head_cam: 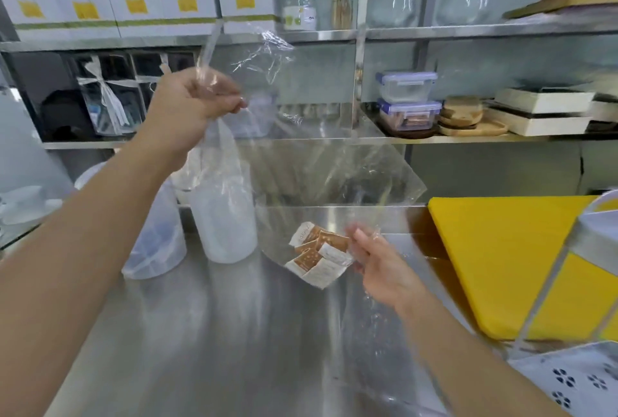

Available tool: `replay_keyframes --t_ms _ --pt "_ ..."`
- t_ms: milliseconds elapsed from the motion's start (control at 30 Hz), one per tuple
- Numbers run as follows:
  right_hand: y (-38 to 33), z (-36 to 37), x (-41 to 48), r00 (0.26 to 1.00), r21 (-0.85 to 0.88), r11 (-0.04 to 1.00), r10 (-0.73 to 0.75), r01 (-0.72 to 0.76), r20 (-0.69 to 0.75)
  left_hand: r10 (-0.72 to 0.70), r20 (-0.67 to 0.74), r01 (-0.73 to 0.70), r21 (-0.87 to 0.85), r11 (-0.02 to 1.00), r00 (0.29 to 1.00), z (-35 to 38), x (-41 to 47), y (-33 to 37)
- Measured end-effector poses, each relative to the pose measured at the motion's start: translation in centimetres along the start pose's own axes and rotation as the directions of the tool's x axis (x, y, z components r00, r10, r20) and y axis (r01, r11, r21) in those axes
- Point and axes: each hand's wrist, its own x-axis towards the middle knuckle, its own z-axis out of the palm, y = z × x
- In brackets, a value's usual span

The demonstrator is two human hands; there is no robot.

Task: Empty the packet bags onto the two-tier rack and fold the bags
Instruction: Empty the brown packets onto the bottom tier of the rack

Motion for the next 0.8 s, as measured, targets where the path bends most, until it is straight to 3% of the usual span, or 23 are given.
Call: replay_keyframes --t_ms 167,300,567,800 --pt "-2.4 -1.2 -1.4 0.989 0.136 0.982 -0.116 0.128 -0.089 -0.281 -0.02 0.272 -0.189 0.943 0.959 0.4 -1.1 -3.2" --pt "-2.4 -3.1 -3.5 0.978 0.072 0.986 -0.142 0.154 -0.151 -0.459 0.06 0.456 -0.288 0.842 0.886 1.1 -1.8 -5.9" --pt "-2.8 -7.9 -9.4 0.927 -0.019 0.968 -0.247 0.252 -0.283 -0.531 0.313 0.616 -0.386 0.686 0.787 6.7 -4.5 -8.0" --pt "-2.9 -11.2 -15.7 0.843 -0.084 0.959 -0.279 0.271 -0.46 -0.498 0.511 0.706 -0.389 0.593 0.7 14.1 -8.0 -7.3"
